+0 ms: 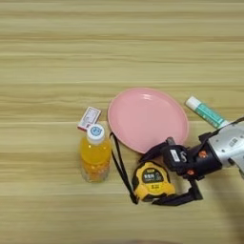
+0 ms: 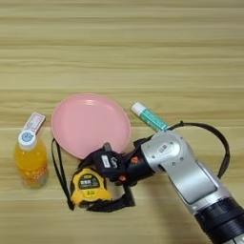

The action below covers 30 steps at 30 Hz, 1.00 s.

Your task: Move the objects on the table

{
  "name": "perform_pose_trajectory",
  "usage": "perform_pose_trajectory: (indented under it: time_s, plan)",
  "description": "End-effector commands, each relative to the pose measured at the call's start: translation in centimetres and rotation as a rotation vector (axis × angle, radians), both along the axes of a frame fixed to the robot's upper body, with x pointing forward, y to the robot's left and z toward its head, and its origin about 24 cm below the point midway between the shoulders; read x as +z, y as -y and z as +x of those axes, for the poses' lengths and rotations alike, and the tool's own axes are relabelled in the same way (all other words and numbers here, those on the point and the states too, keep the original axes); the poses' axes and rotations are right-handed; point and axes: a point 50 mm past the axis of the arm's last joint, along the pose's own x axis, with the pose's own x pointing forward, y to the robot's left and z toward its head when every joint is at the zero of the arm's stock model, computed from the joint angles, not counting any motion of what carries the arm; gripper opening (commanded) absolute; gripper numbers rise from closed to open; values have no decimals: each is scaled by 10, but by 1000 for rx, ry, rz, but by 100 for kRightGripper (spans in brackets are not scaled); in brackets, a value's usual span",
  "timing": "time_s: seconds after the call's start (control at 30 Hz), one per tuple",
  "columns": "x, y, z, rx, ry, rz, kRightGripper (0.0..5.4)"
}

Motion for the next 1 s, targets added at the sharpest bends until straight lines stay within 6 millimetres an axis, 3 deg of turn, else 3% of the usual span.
perform_pose_trajectory:
  time_s: [0.03,0.5,1.0]
  plan:
    - [22,-1,14,1,112,17,426]
    - [27,-2,16,4,124,36,408]
    - [97,11,48,-123,355,218,407]
